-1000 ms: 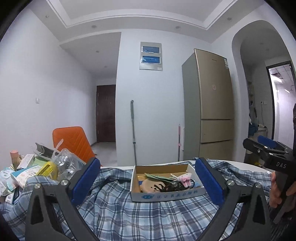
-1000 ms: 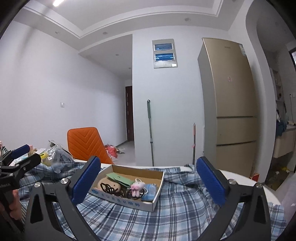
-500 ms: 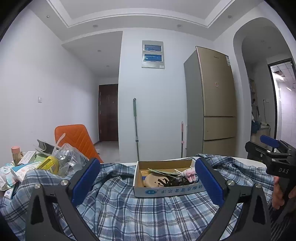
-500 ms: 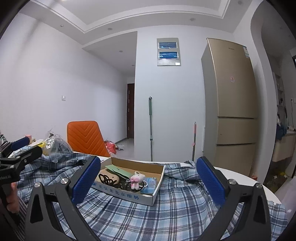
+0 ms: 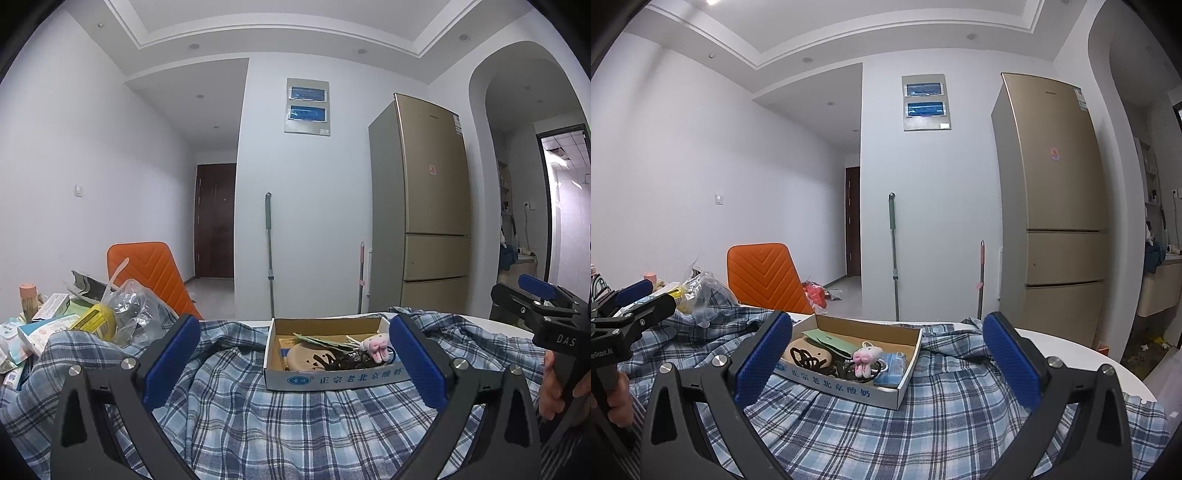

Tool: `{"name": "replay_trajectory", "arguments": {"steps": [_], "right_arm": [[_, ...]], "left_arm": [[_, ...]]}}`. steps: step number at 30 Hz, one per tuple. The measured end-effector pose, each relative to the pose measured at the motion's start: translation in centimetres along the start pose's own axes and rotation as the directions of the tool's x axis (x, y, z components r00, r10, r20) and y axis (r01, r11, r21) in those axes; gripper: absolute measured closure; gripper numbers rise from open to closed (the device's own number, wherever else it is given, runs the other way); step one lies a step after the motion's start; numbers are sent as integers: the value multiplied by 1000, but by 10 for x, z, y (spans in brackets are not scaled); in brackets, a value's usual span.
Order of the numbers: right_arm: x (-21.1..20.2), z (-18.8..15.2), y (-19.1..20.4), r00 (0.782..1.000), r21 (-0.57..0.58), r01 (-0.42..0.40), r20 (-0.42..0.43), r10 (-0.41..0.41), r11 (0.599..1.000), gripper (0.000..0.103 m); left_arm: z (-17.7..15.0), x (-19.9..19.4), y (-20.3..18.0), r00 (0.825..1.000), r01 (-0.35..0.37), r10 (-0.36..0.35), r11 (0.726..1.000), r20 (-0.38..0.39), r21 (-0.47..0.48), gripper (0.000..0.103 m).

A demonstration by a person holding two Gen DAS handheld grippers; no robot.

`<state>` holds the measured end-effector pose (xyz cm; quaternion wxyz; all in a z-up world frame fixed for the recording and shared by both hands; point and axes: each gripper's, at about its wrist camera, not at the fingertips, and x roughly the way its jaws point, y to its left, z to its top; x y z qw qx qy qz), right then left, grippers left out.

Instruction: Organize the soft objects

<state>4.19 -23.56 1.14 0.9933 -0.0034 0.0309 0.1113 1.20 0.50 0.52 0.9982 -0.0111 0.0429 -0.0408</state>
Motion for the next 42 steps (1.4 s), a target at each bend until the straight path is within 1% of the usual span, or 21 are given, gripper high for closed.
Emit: {"name": "replay_trajectory", "arguments": {"steps": [3, 10, 42], "right_arm": [[-2, 1, 0, 1000, -3, 0, 6, 0, 1000, 0], [-1, 1, 2, 1000, -7, -12, 5, 13, 1000, 0], [2, -1, 1, 1000, -4, -12, 0, 12, 1000, 0]], "left_arm": [[0, 0, 0, 1000, 8, -8, 1000, 2, -6, 0], [-1, 1, 0, 1000, 0, 0, 1000, -1, -8, 0], [-1, 2, 2, 1000, 3, -3, 1000, 5, -3, 0]]}}
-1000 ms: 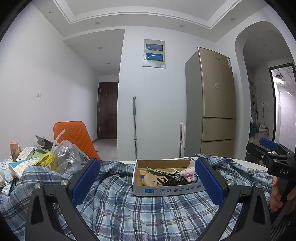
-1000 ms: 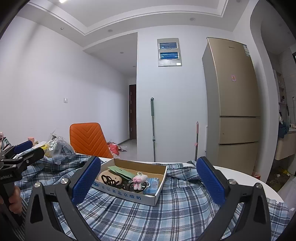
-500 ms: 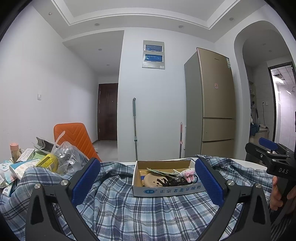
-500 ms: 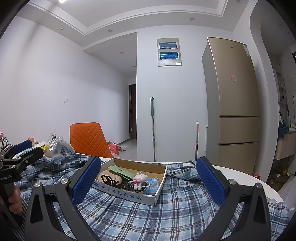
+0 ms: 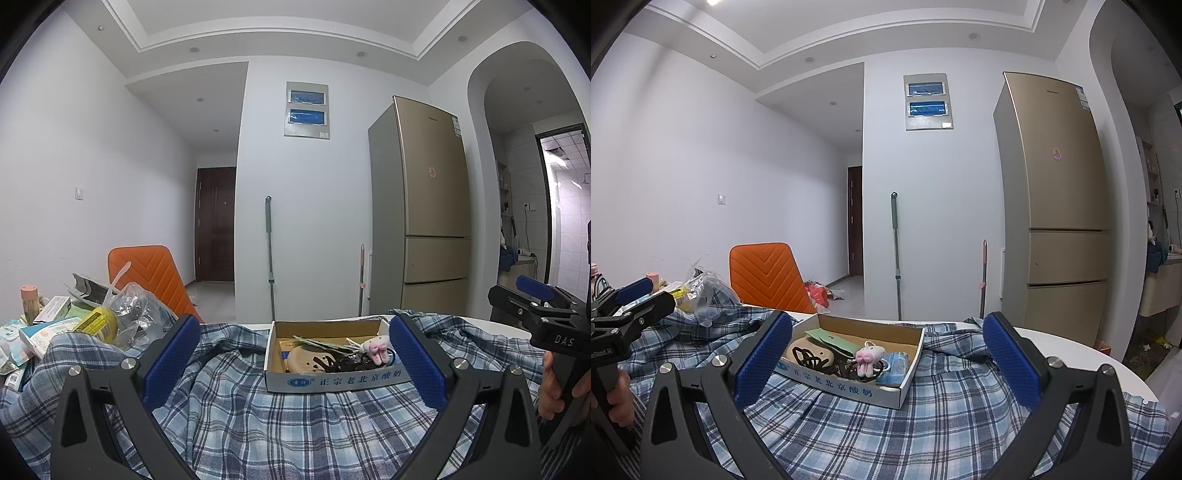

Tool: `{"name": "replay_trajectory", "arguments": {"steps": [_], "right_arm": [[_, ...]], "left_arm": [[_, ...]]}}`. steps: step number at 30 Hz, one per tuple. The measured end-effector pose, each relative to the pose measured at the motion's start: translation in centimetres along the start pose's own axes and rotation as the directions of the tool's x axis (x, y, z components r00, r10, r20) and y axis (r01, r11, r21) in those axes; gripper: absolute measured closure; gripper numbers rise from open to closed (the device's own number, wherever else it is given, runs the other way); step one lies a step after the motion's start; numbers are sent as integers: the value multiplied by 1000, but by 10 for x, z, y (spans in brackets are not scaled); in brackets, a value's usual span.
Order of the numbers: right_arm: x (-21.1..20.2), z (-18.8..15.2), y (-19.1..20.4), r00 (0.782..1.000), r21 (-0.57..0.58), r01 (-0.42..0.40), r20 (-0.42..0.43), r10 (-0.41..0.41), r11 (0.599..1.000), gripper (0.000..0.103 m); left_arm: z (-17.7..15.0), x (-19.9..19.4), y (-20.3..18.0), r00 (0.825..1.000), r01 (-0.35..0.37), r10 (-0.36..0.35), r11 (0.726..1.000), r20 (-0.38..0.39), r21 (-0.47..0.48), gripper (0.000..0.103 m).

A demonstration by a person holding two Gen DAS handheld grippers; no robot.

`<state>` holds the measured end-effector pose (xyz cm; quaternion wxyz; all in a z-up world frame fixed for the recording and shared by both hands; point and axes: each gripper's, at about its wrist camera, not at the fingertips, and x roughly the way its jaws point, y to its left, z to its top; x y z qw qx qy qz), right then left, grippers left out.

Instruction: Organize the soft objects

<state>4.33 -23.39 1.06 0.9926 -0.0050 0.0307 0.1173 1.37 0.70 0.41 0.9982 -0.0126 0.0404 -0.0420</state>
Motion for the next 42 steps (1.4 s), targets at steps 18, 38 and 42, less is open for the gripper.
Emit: {"name": "replay_trajectory", "arguments": {"steps": [18, 38, 42], "right_arm": [[1, 0, -1, 1000, 1, -1, -2, 1, 1000, 0], [1, 0, -1, 1000, 3, 0, -4, 0, 1000, 0], [1, 0, -1, 1000, 3, 0, -4, 0, 1000, 0]], "left_arm": [[2, 4, 7, 1000, -4, 4, 1000, -14, -9, 0], [1, 5, 8, 1000, -3, 3, 1000, -12, -7, 0], [1, 4, 7, 1000, -3, 3, 1000, -12, -7, 0]]}}
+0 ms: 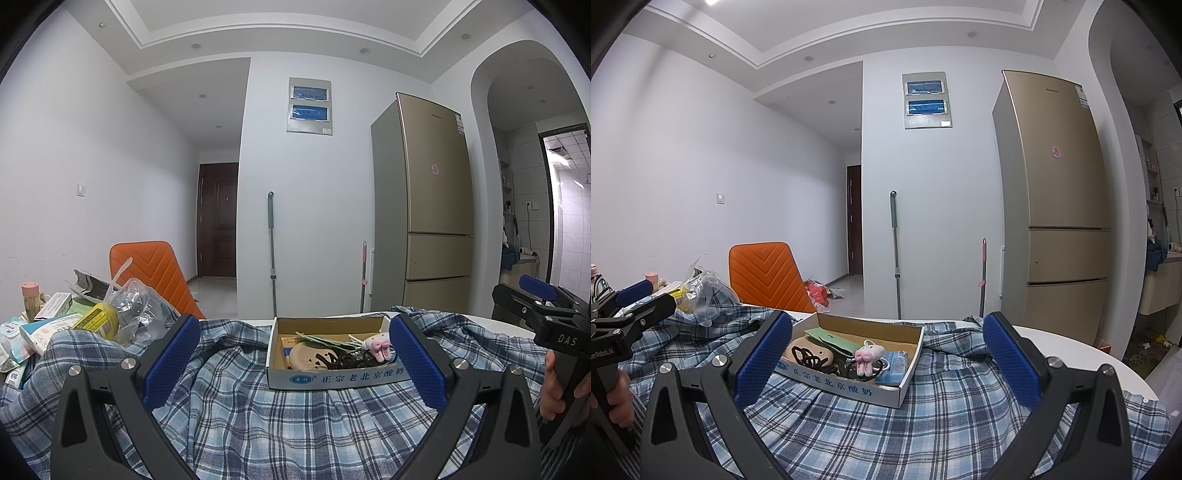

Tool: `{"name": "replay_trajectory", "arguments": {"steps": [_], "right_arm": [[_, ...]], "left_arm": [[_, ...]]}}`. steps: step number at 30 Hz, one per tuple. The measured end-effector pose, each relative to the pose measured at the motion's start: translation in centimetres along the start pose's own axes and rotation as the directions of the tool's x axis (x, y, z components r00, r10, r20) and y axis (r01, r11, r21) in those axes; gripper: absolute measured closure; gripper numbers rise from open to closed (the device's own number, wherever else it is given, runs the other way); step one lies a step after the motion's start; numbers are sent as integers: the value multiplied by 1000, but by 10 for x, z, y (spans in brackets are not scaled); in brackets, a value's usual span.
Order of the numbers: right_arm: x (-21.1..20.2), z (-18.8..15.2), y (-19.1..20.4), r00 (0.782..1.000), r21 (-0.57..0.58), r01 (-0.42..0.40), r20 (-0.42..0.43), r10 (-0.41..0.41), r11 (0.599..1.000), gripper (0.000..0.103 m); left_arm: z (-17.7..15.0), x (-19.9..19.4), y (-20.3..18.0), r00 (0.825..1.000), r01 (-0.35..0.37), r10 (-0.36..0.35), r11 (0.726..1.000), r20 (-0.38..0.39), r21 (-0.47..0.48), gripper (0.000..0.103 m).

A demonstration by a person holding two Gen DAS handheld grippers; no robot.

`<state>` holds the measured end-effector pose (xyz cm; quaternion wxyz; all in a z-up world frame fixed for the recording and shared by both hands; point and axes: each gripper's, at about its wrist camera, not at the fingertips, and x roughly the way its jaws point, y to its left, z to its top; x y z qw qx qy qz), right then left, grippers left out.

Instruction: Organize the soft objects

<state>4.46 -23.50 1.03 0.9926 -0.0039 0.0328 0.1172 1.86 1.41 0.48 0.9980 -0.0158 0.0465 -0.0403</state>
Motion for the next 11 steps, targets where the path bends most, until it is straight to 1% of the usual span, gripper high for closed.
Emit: {"name": "replay_trajectory", "arguments": {"steps": [11], "right_arm": [[0, 0, 0, 1000, 0, 0, -1, 0, 1000, 0]], "left_arm": [[0, 0, 1, 1000, 5, -5, 1000, 1, 3, 0]]}}
